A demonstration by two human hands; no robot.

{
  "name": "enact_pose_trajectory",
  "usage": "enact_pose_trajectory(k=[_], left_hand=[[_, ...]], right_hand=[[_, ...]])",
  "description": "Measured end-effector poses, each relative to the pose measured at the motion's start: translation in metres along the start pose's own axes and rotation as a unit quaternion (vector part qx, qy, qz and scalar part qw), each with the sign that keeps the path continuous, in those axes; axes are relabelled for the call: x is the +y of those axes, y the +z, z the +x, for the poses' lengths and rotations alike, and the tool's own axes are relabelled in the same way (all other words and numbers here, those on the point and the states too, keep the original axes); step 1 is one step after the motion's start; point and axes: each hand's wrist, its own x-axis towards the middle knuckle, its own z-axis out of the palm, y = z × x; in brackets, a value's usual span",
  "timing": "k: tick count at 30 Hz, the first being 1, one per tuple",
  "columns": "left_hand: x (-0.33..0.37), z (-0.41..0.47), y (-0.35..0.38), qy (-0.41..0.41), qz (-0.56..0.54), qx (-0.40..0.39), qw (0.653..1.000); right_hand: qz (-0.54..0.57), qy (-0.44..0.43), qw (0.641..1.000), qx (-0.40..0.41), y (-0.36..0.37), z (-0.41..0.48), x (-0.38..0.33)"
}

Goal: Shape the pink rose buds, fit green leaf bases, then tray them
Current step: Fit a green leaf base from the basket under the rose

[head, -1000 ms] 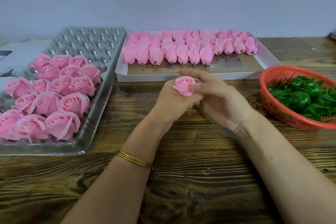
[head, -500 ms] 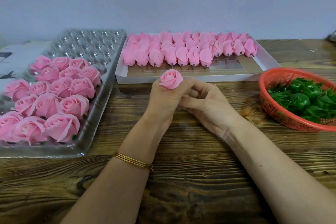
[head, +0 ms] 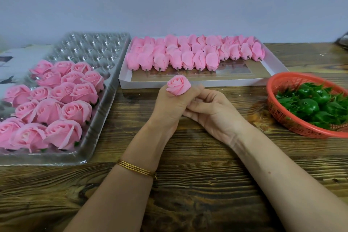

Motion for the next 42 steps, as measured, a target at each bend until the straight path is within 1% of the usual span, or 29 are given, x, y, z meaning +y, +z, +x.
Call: enact_pose_trajectory(k=[4,10,14,18,25,28,31,34,36,39,40,42], left_hand=[[0.001,0.0,-0.001,0.001,0.014,-0.005,1.0],[0.001,0.0,-0.003,0.024,0.052,-0.019,0.998],[0.0,0.0,-0.004,0.048,0.074,-0.01,0.996],[0.001,0.001,-0.002,0.067,0.083,0.022,0.994],[0.0,0.001,-0.004,0.06,0.081,0.034,0.994],[0.003,0.001,-0.004,0.047,0.06,0.042,0.996],[0.007,0.0,-0.001,0.067,0.065,0.086,0.992],[0.009,-0.001,-0.001,0.12,0.145,0.134,0.973],[0.01,0.0,-0.002,0.142,0.231,0.138,0.953],[0.009,0.001,-0.001,0.15,0.37,0.113,0.91],[0.009,0.001,0.0,0.145,0.4,0.098,0.9],[0.009,0.001,0.001,0.12,0.433,0.071,0.89]], right_hand=[[-0.003,-0.006,1.0,-0.004,0.0,0.001,0.001],[-0.011,-0.013,1.0,0.007,-0.003,0.001,0.002],[-0.016,-0.014,1.0,0.011,-0.002,0.001,0.002],[-0.016,-0.015,1.0,0.014,-0.002,0.002,0.003],[-0.026,-0.041,0.999,-0.017,-0.001,0.0,0.001],[-0.034,-0.046,0.998,0.012,-0.003,0.001,0.0],[-0.053,-0.044,0.995,0.073,-0.005,0.002,-0.002],[-0.106,-0.038,0.987,0.113,-0.006,0.001,-0.003],[-0.133,-0.042,0.984,0.115,-0.004,0.001,-0.003],[-0.164,-0.057,0.979,0.104,-0.003,0.0,-0.002],[-0.173,-0.061,0.978,0.102,-0.004,0.0,-0.001],[-0.189,-0.07,0.974,0.101,-0.004,0.001,0.0]])
